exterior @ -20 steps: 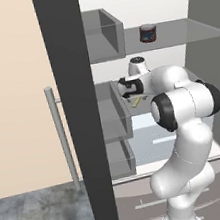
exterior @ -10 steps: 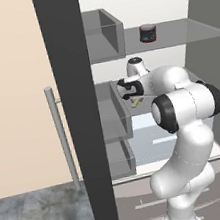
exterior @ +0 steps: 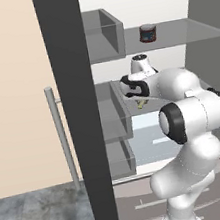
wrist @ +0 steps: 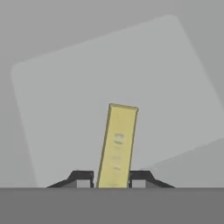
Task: Pick the egg and butter from the fridge and place them by the bowl for mixing.
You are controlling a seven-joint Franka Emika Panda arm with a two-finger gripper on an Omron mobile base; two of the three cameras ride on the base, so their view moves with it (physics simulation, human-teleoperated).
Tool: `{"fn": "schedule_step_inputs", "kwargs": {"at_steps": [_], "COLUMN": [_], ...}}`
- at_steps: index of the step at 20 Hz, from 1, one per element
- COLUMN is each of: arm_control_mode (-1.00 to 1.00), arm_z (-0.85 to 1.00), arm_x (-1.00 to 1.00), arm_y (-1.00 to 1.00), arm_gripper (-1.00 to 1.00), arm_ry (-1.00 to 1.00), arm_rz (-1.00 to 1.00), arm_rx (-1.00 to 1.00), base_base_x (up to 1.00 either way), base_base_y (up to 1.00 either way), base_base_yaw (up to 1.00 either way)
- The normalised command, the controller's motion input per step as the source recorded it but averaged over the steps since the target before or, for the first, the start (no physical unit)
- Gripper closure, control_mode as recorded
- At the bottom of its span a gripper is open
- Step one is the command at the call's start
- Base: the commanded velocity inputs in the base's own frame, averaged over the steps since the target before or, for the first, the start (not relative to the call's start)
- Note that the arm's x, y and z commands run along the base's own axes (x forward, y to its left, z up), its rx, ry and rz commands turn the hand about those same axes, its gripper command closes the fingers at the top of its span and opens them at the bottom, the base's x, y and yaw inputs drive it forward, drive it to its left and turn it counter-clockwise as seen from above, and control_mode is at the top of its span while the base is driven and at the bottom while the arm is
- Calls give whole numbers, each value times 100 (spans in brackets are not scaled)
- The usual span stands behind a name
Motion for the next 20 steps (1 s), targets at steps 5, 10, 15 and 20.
{"fn": "schedule_step_inputs", "kwargs": {"at_steps": [5,10,15,20], "arm_control_mode": [-100,-100,-100,-100], "arm_z": [25,29,22,23], "arm_x": [-79,-72,-69,-61], "arm_y": [-14,-7,-1,-1], "arm_gripper": [100,100,100,100], "arm_ry": [-9,-7,-5,-2], "arm_rz": [0,0,0,1], "arm_rx": [5,1,0,0], "base_base_x": [0,0,0,0], "base_base_y": [0,0,0,0], "base_base_yaw": [0,0,0,0]}}
